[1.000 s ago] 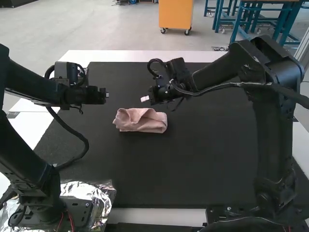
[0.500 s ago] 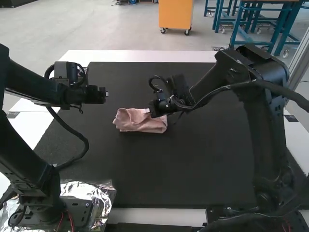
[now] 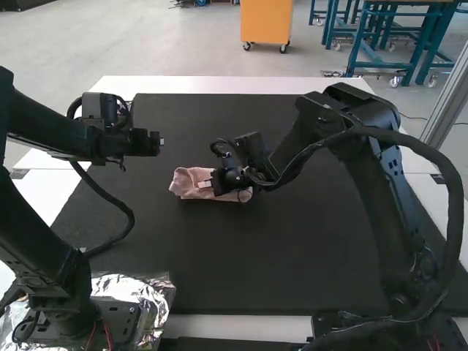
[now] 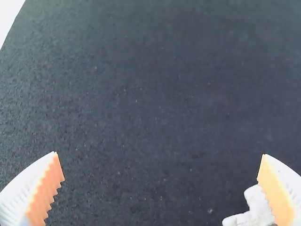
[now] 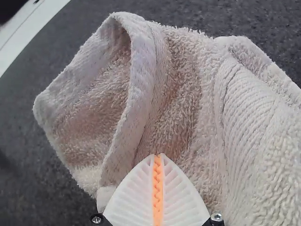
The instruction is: Fold the towel.
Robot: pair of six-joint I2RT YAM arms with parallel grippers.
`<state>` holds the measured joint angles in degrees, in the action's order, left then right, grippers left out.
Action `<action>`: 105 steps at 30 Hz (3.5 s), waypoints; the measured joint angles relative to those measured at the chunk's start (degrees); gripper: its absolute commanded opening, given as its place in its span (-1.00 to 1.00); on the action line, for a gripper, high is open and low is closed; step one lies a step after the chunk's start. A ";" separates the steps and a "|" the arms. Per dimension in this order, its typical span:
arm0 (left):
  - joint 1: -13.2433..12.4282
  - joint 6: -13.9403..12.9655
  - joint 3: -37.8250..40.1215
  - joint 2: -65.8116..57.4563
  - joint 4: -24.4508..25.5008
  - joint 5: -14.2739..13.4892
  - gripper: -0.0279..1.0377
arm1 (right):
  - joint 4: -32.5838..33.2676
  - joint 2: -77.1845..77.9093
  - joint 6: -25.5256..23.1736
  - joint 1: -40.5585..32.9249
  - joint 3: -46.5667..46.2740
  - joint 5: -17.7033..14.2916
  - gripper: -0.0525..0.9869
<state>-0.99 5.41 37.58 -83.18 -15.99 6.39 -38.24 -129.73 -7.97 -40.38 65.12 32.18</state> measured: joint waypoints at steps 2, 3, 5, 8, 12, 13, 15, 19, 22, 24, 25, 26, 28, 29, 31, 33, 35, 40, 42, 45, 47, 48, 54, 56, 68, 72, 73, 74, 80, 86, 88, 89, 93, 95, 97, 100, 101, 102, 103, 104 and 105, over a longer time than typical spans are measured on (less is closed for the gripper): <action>0.00 0.00 0.00 0.00 -0.02 0.00 0.87 | -2.84 -1.33 -1.16 -0.66 -0.02 0.00 -0.95; 0.00 0.00 0.00 0.00 -0.02 0.00 0.87 | -4.17 -2.03 -1.68 -0.90 0.00 0.00 -0.95; 0.00 0.00 0.00 -0.02 -0.04 0.00 0.87 | -6.80 -3.43 -2.89 -1.25 -0.02 0.00 -0.95; 0.00 0.00 0.00 0.00 -0.09 0.00 0.87 | -11.13 -5.18 -4.66 -1.40 -0.02 0.00 -0.94; 0.00 0.00 0.00 0.20 -0.09 0.00 0.87 | -15.39 -5.51 -8.24 -1.40 -1.18 0.00 -0.94; 0.00 0.00 0.02 0.48 0.00 0.00 0.87 | -15.45 -5.22 -9.09 -1.40 -1.55 -0.02 -0.94; 0.00 0.00 0.02 1.88 0.26 0.00 0.87 | -14.25 -3.69 -10.38 -1.40 -2.60 -0.02 -0.94; 0.00 0.00 0.68 4.87 2.29 0.00 0.87 | -7.98 3.76 -11.87 -1.40 -4.09 0.04 -0.59; 0.00 0.00 2.34 6.19 4.24 0.00 0.87 | -1.62 11.89 -12.90 -1.40 -3.67 0.07 0.37; 0.00 0.00 3.54 7.02 5.55 -0.02 0.87 | 2.51 17.14 -13.20 -1.40 -2.91 0.07 0.88; 0.00 0.00 4.17 7.43 6.36 0.00 0.87 | 4.57 19.52 -13.35 -1.40 -2.36 0.11 0.88; 0.00 0.02 4.81 7.82 7.17 0.00 0.87 | 6.43 21.77 -13.35 -1.40 -1.95 0.13 0.87; 0.00 0.00 6.05 8.63 8.83 0.00 0.87 | 10.29 26.34 -13.44 -1.40 -1.27 0.17 0.87; 0.00 0.02 6.60 9.09 9.53 0.00 0.87 | 11.96 28.55 -13.49 -1.38 -1.16 0.15 0.87; 0.00 0.00 7.72 10.27 10.54 0.00 0.87 | 14.62 33.11 -13.38 -1.09 -1.14 -0.11 0.87; 0.00 0.00 9.01 11.87 11.58 0.00 0.87 | 17.40 37.99 -12.98 -0.26 -0.68 -0.85 0.87; 0.00 0.00 10.36 13.84 12.59 0.00 0.87 | 20.09 42.97 -12.46 1.75 0.59 -2.01 0.87; 0.00 0.00 13.16 20.57 15.76 0.00 0.87 | 26.91 56.72 -11.17 10.54 4.48 -5.18 0.87; -0.02 0.00 14.03 23.91 17.11 0.00 0.87 | 29.51 62.64 -10.78 14.34 4.74 -6.10 0.87; -0.20 0.00 15.26 29.27 18.43 0.02 0.87 | 31.34 71.82 -10.45 20.52 3.78 -7.04 0.87; -0.28 0.00 15.89 33.24 18.47 0.00 0.87 | 33.75 78.90 -10.32 24.52 2.27 -7.52 0.87; -0.28 0.00 16.02 35.21 18.27 0.00 0.87 | 34.82 82.42 -10.10 26.10 1.25 -7.61 0.87; -0.28 0.09 16.20 49.94 18.32 0.04 0.87 | 39.06 104.28 -9.14 32.81 -6.25 -8.07 0.87; -0.28 0.31 16.13 55.36 17.84 0.04 0.87 | 39.85 111.56 -9.31 33.90 -8.52 -8.94 0.87; -1.11 0.15 8.39 83.06 13.97 -0.81 0.87 | 46.60 129.37 -1.36 38.58 -11.61 -18.43 0.87; -2.05 -1.16 1.60 83.10 14.25 0.96 0.87 | 40.65 129.37 4.81 38.58 -22.10 -25.27 0.87; -2.05 -1.77 -1.25 83.12 12.35 1.66 0.87 | 37.62 129.37 5.90 38.58 -25.88 -27.06 0.87; -2.03 -2.34 -4.50 83.12 10.12 2.34 0.87 | 33.64 129.31 6.75 38.58 -30.10 -28.59 0.87; -2.05 -4.13 -27.85 82.93 -4.57 4.81 0.87 | 8.52 129.07 10.86 38.58 -53.59 -32.94 0.87; -2.05 -6.40 -37.27 82.49 0.55 2.45 0.87 | 13.00 129.11 12.68 38.58 -64.67 -35.74 0.87; -2.05 -5.46 -37.24 82.51 4.87 -0.13 0.87 | 22.03 128.91 12.72 38.58 -64.81 -38.14 0.87; -2.05 -3.50 -37.24 82.53 8.02 -2.14 0.87 | 25.24 128.96 12.72 38.62 -64.74 -39.12 0.87; -2.12 7.02 -37.27 82.40 18.62 -7.67 0.87 | 36.70 129.00 12.74 38.64 -64.83 -41.05 0.87; -2.12 10.54 -37.27 82.49 18.80 -9.09 0.87 | 36.30 129.17 12.74 38.64 -64.81 -41.48 0.87; -2.16 12.98 -37.27 82.49 18.82 -10.08 0.87 | 36.48 129.17 12.74 38.64 -64.81 -41.44 0.87; -2.38 15.08 -37.27 82.49 18.88 -10.97 0.87 | 36.50 129.17 12.74 38.64 -64.81 -41.42 0.87; -2.45 15.50 -37.27 82.49 18.91 -11.15 0.87 | 36.50 129.17 12.74 38.62 -64.81 -41.42 0.87; -2.45 15.87 -37.27 82.49 18.95 -11.21 0.87 | 36.50 129.17 12.74 38.64 -64.81 -41.42 0.87; -2.43 16.17 -37.27 82.49 18.97 -11.32 0.87 | 36.50 129.17 12.74 38.64 -64.81 -41.42 0.87; -2.43 16.44 -37.27 82.49 18.97 -11.37 0.87 | 36.50 129.17 12.74 38.64 -64.81 -41.42 0.87; -2.45 16.61 -37.27 82.49 18.97 -11.39 0.87 | 36.50 129.17 12.74 38.64 -64.81 -41.42 0.87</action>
<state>-3.44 22.02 0.32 -0.69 2.98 -4.99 -1.74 -0.56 4.78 -1.74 0.32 -9.23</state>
